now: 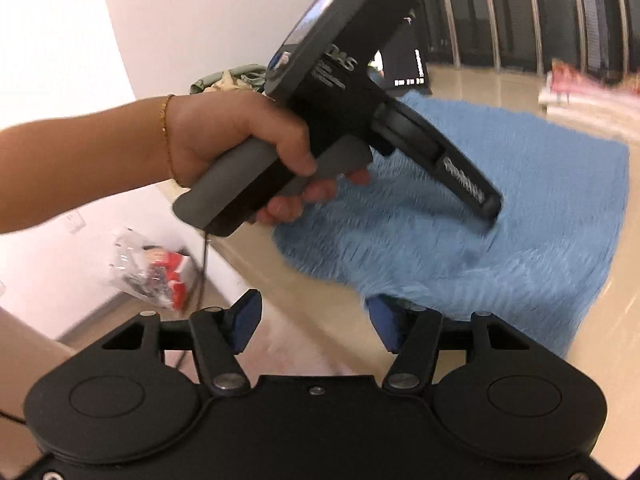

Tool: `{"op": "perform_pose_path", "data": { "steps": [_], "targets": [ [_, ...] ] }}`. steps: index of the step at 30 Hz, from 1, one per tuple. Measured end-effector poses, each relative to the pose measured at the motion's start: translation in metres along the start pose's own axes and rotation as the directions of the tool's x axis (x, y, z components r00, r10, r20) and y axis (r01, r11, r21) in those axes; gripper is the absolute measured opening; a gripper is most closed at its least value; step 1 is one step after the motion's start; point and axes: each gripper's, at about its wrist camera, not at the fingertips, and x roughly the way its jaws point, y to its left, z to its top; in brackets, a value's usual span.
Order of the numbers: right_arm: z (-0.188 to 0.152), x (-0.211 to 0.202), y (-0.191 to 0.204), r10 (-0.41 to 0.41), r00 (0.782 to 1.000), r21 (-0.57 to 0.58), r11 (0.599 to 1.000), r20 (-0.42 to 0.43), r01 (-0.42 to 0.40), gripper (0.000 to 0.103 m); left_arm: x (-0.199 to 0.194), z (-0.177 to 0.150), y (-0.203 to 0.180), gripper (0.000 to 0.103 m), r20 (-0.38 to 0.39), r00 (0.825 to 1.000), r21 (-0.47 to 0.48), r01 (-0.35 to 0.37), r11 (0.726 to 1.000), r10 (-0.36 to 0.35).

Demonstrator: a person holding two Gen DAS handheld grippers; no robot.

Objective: Fold clothes

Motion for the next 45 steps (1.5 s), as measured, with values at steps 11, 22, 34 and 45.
{"op": "perform_pose_path", "data": {
  "steps": [11,22,34,45],
  "targets": [
    [-0.005,-0.045,-0.044,-0.114,0.993,0.312,0.945,0.027,0.1,0.061,-0.048,-0.003,0.026,0.071,0.116,0.987,-0.031,0.112,0.993,-0.108],
    [0.01,-0.022,-0.071,-0.223,0.969,0.435,0.887,0.11,0.155,0.061,-0.075,-0.056,0.116,0.079,0.046,0.997,-0.237,0.074,0.969,-0.065],
    [0.009,-0.007,-0.065,-0.389,0.921,0.306,0.875,-0.02,0.376,0.052,-0.077,-0.075,0.116,0.075,0.004,1.0,-0.192,-0.014,0.981,0.015],
    [0.023,-0.014,-0.076,-0.425,0.9,0.252,0.864,-0.097,0.435,0.054,-0.088,-0.09,0.108,0.082,-0.006,1.0,-0.208,-0.007,0.978,0.006]
  ]
}}
